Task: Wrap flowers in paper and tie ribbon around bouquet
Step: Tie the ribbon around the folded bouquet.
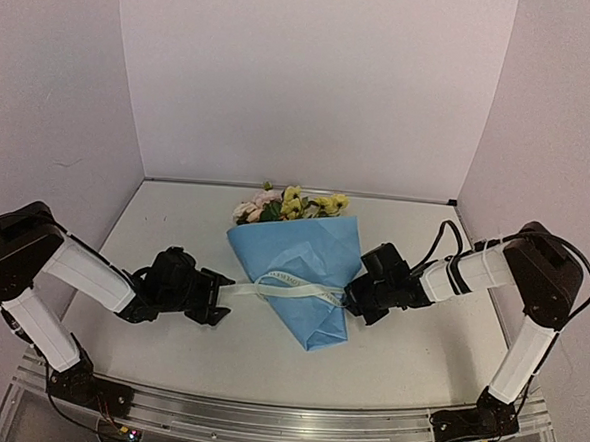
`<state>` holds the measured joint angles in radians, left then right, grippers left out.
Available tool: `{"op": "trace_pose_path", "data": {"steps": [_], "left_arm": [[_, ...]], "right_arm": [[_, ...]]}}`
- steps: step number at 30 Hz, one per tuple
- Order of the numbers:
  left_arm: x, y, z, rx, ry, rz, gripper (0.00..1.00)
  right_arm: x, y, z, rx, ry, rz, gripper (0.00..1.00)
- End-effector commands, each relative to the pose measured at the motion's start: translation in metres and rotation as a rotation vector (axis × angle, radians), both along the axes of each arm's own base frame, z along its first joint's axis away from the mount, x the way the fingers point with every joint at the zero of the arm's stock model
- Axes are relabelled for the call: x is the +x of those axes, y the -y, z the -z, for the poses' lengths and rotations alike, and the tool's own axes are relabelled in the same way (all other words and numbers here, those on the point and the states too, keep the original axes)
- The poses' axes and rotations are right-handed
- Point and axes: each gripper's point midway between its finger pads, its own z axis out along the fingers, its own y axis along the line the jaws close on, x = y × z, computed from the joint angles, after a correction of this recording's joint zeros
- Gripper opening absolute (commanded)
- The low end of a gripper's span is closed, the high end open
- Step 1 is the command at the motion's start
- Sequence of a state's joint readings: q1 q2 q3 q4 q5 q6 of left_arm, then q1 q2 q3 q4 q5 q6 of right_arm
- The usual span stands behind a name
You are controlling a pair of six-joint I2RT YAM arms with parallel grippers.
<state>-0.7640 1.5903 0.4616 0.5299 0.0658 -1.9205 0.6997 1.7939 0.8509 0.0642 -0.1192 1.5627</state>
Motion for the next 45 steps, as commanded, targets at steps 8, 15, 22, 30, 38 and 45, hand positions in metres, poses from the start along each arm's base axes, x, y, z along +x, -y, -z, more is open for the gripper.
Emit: {"op": "trace_pose_path", "data": {"steps": [8, 15, 22, 30, 38, 45], "left_arm": [[0.029, 0.016, 0.012, -0.107, -0.044, -0.068, 0.66], [0.029, 0.034, 0.022, -0.127, -0.129, -0.062, 0.66], [0.031, 0.037, 0.043, -0.165, -0.194, -0.142, 0.61], [0.044, 0.037, 0.052, -0.190, -0.174, -0.213, 0.39], [0.043, 0.015, 0.045, -0.146, -0.122, -0.215, 0.04], [0.055, -0.009, 0.016, -0.021, -0.018, -0.166, 0.00]], "right_arm": [[0.014, -0.003, -0.009, 0.038, 0.024, 0.069, 0.00], [0.018, -0.005, -0.011, 0.026, 0.035, 0.055, 0.00], [0.020, -0.009, -0.014, 0.033, 0.040, 0.038, 0.00], [0.017, -0.007, -0.015, 0.031, 0.045, 0.025, 0.00], [0.018, -0.003, -0.019, 0.021, 0.063, 0.036, 0.00], [0.021, 0.015, -0.023, 0.003, 0.085, 0.079, 0.00]]}}
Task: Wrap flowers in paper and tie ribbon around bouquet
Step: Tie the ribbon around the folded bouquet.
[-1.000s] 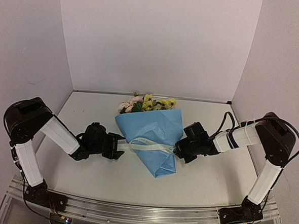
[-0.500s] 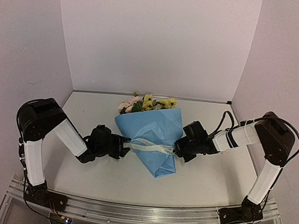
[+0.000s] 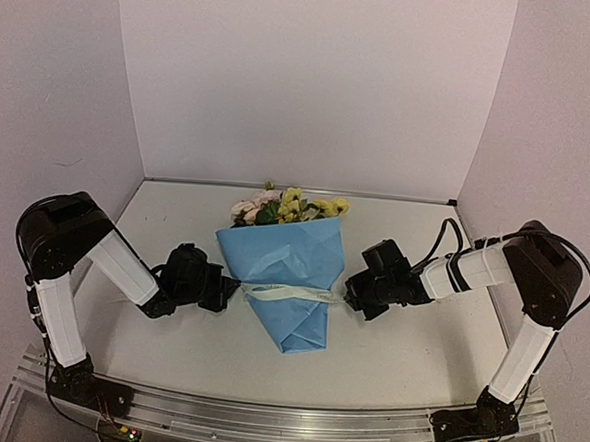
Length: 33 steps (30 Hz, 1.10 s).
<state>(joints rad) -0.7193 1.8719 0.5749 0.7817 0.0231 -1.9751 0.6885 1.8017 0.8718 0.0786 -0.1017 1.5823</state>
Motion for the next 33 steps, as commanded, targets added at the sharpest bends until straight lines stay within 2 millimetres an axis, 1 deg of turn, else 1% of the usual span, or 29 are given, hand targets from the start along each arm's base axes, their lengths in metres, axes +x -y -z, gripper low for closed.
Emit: {"op": "trace_pose_path", "data": {"steps": [1, 4, 7, 11, 12, 16, 18, 22, 24, 26, 28, 31, 33], "left_arm": [[0.003, -0.026, -0.006, 0.068, -0.056, -0.044, 0.00], [0.008, -0.037, -0.017, 0.142, -0.017, -0.009, 0.00], [0.016, -0.040, -0.034, 0.221, 0.036, 0.048, 0.00], [0.023, -0.034, -0.052, 0.318, 0.092, 0.149, 0.00], [0.023, -0.034, -0.052, 0.332, 0.096, 0.161, 0.00], [0.020, -0.037, -0.052, 0.350, 0.110, 0.174, 0.00], [0.020, -0.037, -0.053, 0.367, 0.127, 0.196, 0.04], [0.010, -0.043, -0.041, 0.393, 0.113, 0.216, 0.09], [0.004, -0.049, -0.035, 0.385, 0.105, 0.201, 0.10], [0.000, -0.052, -0.030, 0.374, 0.103, 0.191, 0.09], [-0.001, -0.053, -0.025, 0.366, 0.101, 0.188, 0.05], [-0.001, -0.052, -0.023, 0.347, 0.109, 0.176, 0.00], [0.000, -0.053, -0.022, 0.339, 0.116, 0.164, 0.00]], "right_arm": [[0.011, 0.018, -0.020, -0.016, 0.069, 0.049, 0.00], [0.019, 0.029, -0.031, -0.036, 0.104, 0.063, 0.00], [0.030, 0.040, -0.046, -0.096, 0.150, 0.058, 0.00], [0.040, 0.038, -0.060, -0.142, 0.171, 0.030, 0.00], [0.042, 0.037, -0.061, -0.144, 0.174, 0.029, 0.00], [0.044, 0.036, -0.061, -0.153, 0.175, 0.019, 0.00], [0.044, 0.033, -0.058, -0.155, 0.168, 0.006, 0.00], [0.043, 0.033, -0.051, -0.163, 0.154, -0.006, 0.00], [0.042, 0.034, -0.049, -0.170, 0.150, -0.007, 0.00], [0.041, 0.034, -0.047, -0.173, 0.146, -0.010, 0.00], [0.041, 0.034, -0.045, -0.173, 0.141, -0.012, 0.00], [0.040, 0.035, -0.043, -0.176, 0.138, -0.011, 0.00], [0.040, 0.035, -0.044, -0.178, 0.140, -0.014, 0.00]]}}
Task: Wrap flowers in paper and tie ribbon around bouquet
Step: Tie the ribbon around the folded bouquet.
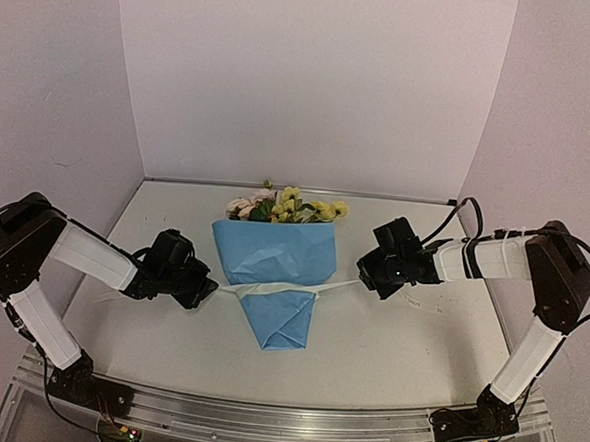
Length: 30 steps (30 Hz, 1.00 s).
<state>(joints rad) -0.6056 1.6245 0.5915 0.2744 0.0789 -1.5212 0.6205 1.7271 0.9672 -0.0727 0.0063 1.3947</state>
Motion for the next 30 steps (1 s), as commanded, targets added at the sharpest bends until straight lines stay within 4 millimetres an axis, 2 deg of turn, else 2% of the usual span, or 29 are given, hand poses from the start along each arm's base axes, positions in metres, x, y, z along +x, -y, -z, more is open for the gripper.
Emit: {"op": "trace_pose_path", "data": {"steps": [1, 5, 8, 11, 16, 20, 26, 30], "left_arm": [[0.015, 0.003, -0.018, -0.067, 0.084, -0.030, 0.00], [0.019, -0.008, -0.021, -0.060, 0.115, -0.064, 0.00], [0.034, -0.035, -0.033, 0.014, 0.154, -0.101, 0.00], [0.044, -0.066, -0.046, 0.068, 0.189, -0.130, 0.00], [0.052, -0.109, -0.064, -0.090, 0.302, -0.244, 0.00], [0.052, -0.128, -0.063, -0.128, 0.288, -0.300, 0.00], [0.050, -0.150, -0.043, -0.193, 0.240, -0.355, 0.00], [0.049, -0.167, -0.033, -0.160, 0.192, -0.380, 0.00]], "right_arm": [[0.005, 0.002, -0.001, -0.026, 0.010, 0.000, 0.00], [0.005, 0.008, -0.003, -0.054, 0.022, 0.003, 0.00], [0.011, 0.023, -0.009, -0.107, 0.048, 0.011, 0.00], [0.021, 0.043, -0.003, -0.133, 0.018, 0.032, 0.00], [0.021, 0.078, 0.012, -0.102, -0.013, 0.125, 0.00], [0.019, 0.095, 0.017, 0.040, 0.037, 0.213, 0.00], [0.025, 0.104, 0.028, 0.373, 0.102, 0.340, 0.00], [0.028, 0.112, 0.027, 0.492, 0.150, 0.412, 0.00]]}}
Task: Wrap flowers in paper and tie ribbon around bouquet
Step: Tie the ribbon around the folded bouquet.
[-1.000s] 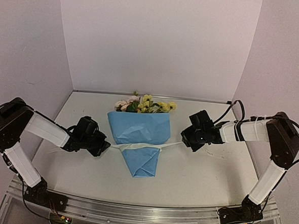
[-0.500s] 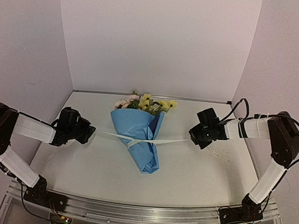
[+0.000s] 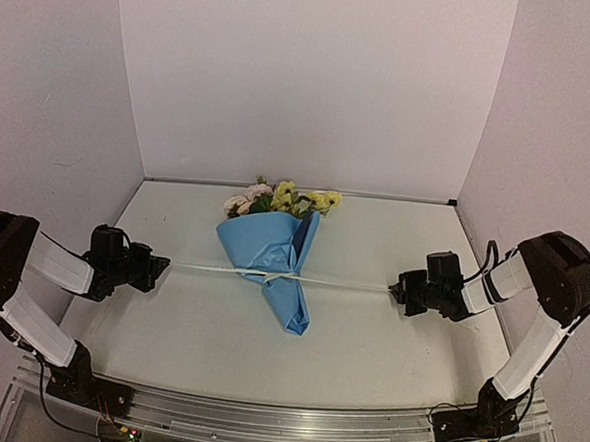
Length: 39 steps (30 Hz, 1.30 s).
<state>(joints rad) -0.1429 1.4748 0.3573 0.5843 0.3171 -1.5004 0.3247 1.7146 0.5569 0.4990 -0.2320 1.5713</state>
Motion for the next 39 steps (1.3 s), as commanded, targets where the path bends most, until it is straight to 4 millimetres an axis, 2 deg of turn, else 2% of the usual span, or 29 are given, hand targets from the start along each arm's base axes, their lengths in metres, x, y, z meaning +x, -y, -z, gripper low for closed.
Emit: {"op": "trace_pose_path", "data": {"steps": [1, 9, 20, 33, 39], "left_arm": [[0.011, -0.044, 0.003, 0.040, -0.008, -0.136, 0.00], [0.002, -0.089, 0.015, 0.080, -0.084, -0.199, 0.00], [-0.002, -0.125, 0.021, 0.093, -0.115, -0.243, 0.00], [0.006, -0.139, 0.018, 0.108, -0.111, -0.248, 0.00], [0.018, -0.142, 0.014, 0.117, -0.101, -0.237, 0.00]], "right_arm": [[0.021, 0.028, -0.017, 0.143, 0.126, 0.193, 0.00], [0.011, 0.067, -0.028, 0.125, 0.175, 0.280, 0.00], [0.002, 0.094, -0.024, 0.106, 0.170, 0.317, 0.00], [-0.012, 0.116, -0.019, 0.066, 0.153, 0.346, 0.00], [-0.022, 0.125, -0.014, 0.052, 0.135, 0.358, 0.00]]}}
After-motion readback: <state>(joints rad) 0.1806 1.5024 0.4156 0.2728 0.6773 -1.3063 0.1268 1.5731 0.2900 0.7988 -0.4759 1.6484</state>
